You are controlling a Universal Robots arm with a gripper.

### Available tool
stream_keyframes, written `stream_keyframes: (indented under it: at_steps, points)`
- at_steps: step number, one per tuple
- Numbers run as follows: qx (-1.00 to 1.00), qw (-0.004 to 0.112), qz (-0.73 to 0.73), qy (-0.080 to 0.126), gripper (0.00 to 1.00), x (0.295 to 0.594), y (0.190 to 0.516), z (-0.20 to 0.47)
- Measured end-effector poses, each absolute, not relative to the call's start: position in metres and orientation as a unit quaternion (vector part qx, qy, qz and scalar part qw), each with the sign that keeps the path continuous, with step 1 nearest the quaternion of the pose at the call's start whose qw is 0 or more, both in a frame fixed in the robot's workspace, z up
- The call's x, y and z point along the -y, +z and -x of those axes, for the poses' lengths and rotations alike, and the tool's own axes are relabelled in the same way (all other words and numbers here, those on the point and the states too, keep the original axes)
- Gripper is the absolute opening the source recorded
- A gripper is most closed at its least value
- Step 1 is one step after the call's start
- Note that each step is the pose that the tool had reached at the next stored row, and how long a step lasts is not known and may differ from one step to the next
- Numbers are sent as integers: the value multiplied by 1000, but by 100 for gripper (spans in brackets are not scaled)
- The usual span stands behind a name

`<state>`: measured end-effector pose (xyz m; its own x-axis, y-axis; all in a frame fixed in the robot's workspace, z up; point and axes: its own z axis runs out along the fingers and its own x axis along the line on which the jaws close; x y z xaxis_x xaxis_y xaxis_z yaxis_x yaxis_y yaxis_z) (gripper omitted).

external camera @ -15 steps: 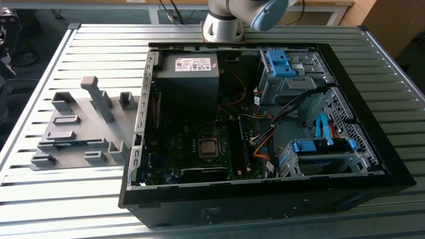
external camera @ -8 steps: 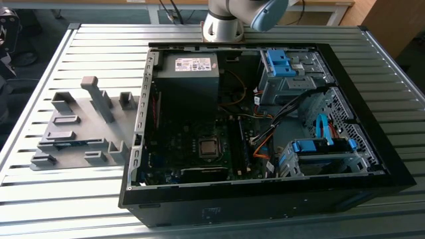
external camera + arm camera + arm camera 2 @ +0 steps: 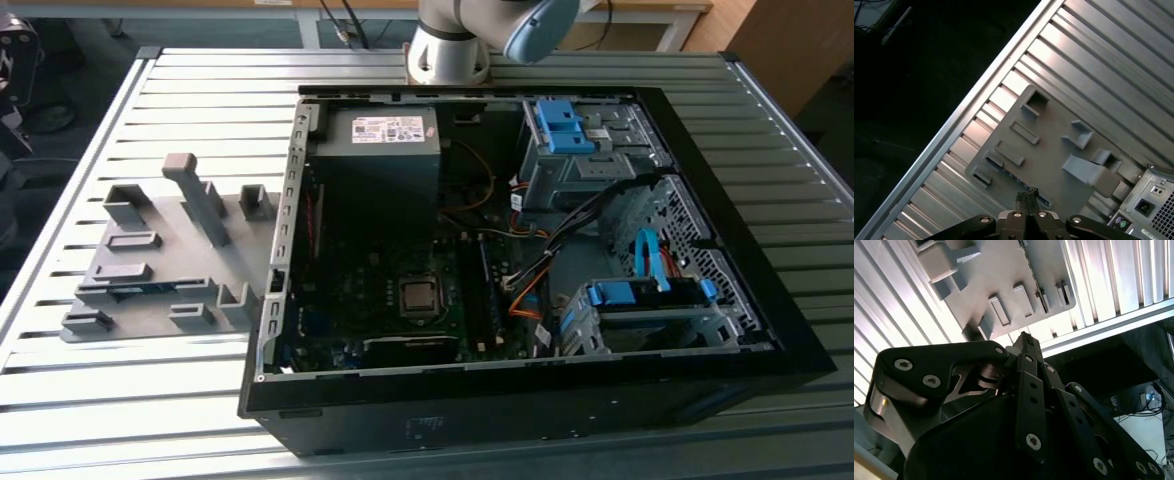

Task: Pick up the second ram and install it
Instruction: 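Pick up the second ram and move it above second insertion slot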

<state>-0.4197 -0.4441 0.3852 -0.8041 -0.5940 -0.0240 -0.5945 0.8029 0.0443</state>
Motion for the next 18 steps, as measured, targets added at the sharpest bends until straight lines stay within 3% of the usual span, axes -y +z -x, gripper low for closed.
stream_keyframes:
  at_steps: [18]
  points:
    - [-938,4,346,25,11,444,385,420]
